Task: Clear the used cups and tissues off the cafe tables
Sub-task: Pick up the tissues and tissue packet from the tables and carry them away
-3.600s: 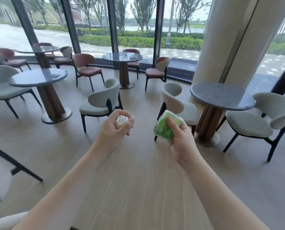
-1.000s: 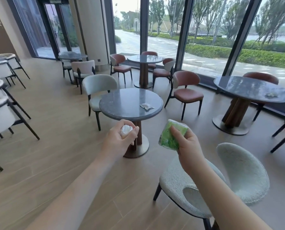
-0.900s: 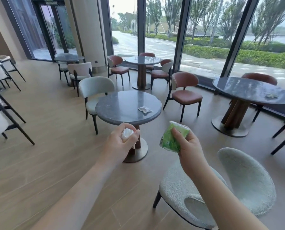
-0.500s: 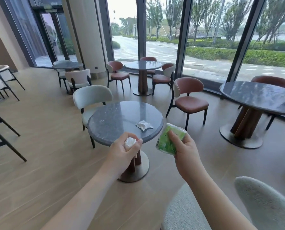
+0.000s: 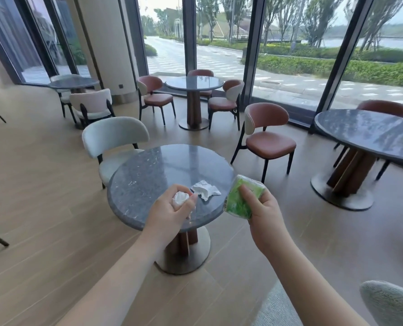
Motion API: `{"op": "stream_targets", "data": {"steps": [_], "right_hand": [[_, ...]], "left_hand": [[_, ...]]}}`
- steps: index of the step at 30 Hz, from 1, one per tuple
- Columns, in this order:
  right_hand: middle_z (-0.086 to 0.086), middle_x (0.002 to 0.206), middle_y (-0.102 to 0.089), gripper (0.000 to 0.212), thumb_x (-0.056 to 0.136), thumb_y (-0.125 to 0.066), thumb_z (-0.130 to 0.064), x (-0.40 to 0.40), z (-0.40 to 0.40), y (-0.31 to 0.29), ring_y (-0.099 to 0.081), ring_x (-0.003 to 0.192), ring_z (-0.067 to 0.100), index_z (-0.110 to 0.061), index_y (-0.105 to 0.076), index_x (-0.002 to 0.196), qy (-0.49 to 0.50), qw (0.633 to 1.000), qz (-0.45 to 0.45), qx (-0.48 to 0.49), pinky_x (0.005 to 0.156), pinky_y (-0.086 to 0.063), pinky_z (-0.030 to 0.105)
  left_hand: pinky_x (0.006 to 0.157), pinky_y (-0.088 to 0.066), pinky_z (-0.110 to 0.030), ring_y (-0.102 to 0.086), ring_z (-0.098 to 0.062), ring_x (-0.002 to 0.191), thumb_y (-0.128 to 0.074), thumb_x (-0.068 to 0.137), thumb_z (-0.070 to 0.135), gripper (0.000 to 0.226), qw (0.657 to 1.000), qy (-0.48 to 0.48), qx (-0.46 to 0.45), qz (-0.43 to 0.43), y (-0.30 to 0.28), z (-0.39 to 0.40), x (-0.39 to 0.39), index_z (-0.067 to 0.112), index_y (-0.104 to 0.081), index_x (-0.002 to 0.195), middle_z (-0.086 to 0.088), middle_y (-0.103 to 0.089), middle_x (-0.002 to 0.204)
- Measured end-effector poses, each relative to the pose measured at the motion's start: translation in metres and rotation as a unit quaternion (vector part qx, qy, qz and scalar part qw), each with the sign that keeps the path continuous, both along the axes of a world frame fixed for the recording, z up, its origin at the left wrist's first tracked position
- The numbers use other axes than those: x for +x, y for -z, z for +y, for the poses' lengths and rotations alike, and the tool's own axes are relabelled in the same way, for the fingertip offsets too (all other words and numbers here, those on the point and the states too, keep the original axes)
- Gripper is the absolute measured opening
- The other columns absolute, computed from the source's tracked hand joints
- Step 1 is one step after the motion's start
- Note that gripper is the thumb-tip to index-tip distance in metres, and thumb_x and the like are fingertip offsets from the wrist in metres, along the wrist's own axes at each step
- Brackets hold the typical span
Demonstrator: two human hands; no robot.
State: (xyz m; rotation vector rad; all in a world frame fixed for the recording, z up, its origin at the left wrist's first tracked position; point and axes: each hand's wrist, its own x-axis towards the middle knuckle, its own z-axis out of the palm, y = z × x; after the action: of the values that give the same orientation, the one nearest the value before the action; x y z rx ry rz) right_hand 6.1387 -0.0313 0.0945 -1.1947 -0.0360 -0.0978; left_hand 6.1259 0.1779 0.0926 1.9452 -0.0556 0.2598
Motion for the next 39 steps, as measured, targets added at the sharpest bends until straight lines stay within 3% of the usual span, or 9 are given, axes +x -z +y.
{"op": "stream_targets", "data": {"steps": [3, 8, 13, 20, 24, 28, 33, 36, 39], "right_hand": [[0.013, 0.107, -0.075, 0.033, 0.079, -0.075, -0.033, 0.042, 0.023, 0.013, -0.071, 0.101, 0.029, -0.016, -0.071, 0.108, 0.032, 0.999, 0.01, -0.002, 0.088, -0.059, 0.042], [0.011, 0.106, -0.075, 0.035, 0.079, -0.073, -0.032, 0.095, 0.058, 0.021, -0.071, 0.102, 0.029, -0.015, -0.07, 0.109, 0.066, 0.997, 0.028, -0.009, 0.098, -0.053, 0.052], [0.004, 0.099, -0.076, 0.029, 0.078, -0.072, -0.033, 0.133, 0.067, 0.033, -0.072, 0.095, 0.021, -0.021, -0.071, 0.104, 0.081, 0.995, 0.049, -0.024, 0.095, -0.054, 0.047], [0.005, 0.098, -0.076, 0.03, 0.082, -0.078, -0.031, 0.178, 0.053, 0.066, -0.073, 0.094, 0.02, -0.017, -0.068, 0.108, 0.096, 0.992, 0.079, -0.024, 0.077, -0.058, 0.03], [0.008, 0.104, -0.076, 0.034, 0.08, -0.073, -0.033, 0.21, 0.041, 0.098, -0.072, 0.097, 0.021, -0.017, -0.069, 0.109, 0.091, 0.99, 0.109, -0.01, 0.077, -0.058, 0.031], [0.009, 0.104, -0.076, 0.034, 0.079, -0.072, -0.032, 0.245, 0.026, 0.131, -0.072, 0.096, 0.021, -0.015, -0.069, 0.109, 0.084, 0.986, 0.145, 0.017, 0.077, -0.058, 0.031], [0.007, 0.1, -0.077, 0.017, 0.087, -0.073, -0.026, 0.283, 0.002, 0.161, -0.073, 0.091, 0.018, -0.019, -0.072, 0.102, 0.05, 0.981, 0.187, -0.003, 0.074, -0.059, 0.032], [0.002, 0.095, -0.077, 0.013, 0.092, -0.07, -0.019, 0.303, -0.01, 0.176, -0.072, 0.087, 0.014, -0.016, -0.07, 0.104, 0.041, 0.977, 0.209, -0.013, 0.071, -0.058, 0.027], [-0.001, 0.091, -0.076, 0.01, 0.093, -0.069, -0.016, 0.314, -0.011, 0.192, -0.071, 0.084, 0.011, -0.015, -0.07, 0.103, 0.029, 0.972, 0.233, -0.026, 0.068, -0.056, 0.024]], "left_hand": [[0.045, -0.035, -0.017, -0.044, -0.005, 0.041, -0.068, 0.093, 0.048, 0.012, 1.0, 0.022, -0.014, 0.012, 0.012, 0.026, 0.052, 0.04, -0.061, 0.087, 0.0, -0.064, 0.058], [0.049, -0.035, -0.022, -0.043, -0.009, 0.046, -0.065, 0.074, 0.067, 0.031, 0.997, 0.045, -0.054, 0.021, 0.019, 0.066, 0.131, 0.039, -0.064, 0.088, -0.024, -0.063, 0.07], [0.054, -0.039, -0.028, -0.047, -0.008, 0.048, -0.067, 0.075, 0.066, 0.031, 0.994, 0.074, -0.069, 0.043, 0.041, 0.074, 0.185, 0.038, -0.065, 0.088, -0.025, -0.062, 0.07], [0.049, -0.036, -0.012, -0.048, 0.001, 0.045, -0.073, 0.089, 0.044, 0.012, 0.988, 0.112, -0.048, 0.096, 0.086, 0.052, 0.234, 0.038, -0.064, 0.084, -0.024, -0.058, 0.067], [0.049, -0.036, -0.011, -0.047, 0.002, 0.045, -0.071, 0.094, 0.039, 0.011, 0.986, 0.106, -0.001, 0.127, 0.116, 0.04, 0.268, 0.039, -0.063, 0.086, -0.008, -0.056, 0.065], [0.047, -0.033, -0.015, -0.037, -0.005, 0.046, -0.07, 0.094, 0.039, 0.012, 0.981, 0.1, 0.034, 0.164, 0.146, 0.022, 0.3, 0.04, -0.062, 0.085, -0.006, -0.052, 0.064], [0.046, -0.028, -0.022, -0.026, -0.007, 0.043, -0.069, 0.094, 0.04, 0.014, 0.97, 0.094, 0.053, 0.22, 0.182, -0.005, 0.329, 0.042, -0.06, 0.083, -0.004, -0.039, 0.061], [0.046, -0.029, -0.019, -0.031, -0.006, 0.044, -0.07, 0.093, 0.039, 0.016, 0.966, 0.083, 0.068, 0.236, 0.196, -0.015, 0.345, 0.045, -0.059, 0.082, 0.012, -0.037, 0.053], [0.061, -0.037, -0.011, -0.051, -0.002, 0.069, -0.075, 0.09, 0.032, 0.02, 0.964, 0.07, 0.097, 0.236, 0.21, -0.02, 0.359, 0.044, -0.059, 0.087, 0.013, -0.058, 0.091]]}}
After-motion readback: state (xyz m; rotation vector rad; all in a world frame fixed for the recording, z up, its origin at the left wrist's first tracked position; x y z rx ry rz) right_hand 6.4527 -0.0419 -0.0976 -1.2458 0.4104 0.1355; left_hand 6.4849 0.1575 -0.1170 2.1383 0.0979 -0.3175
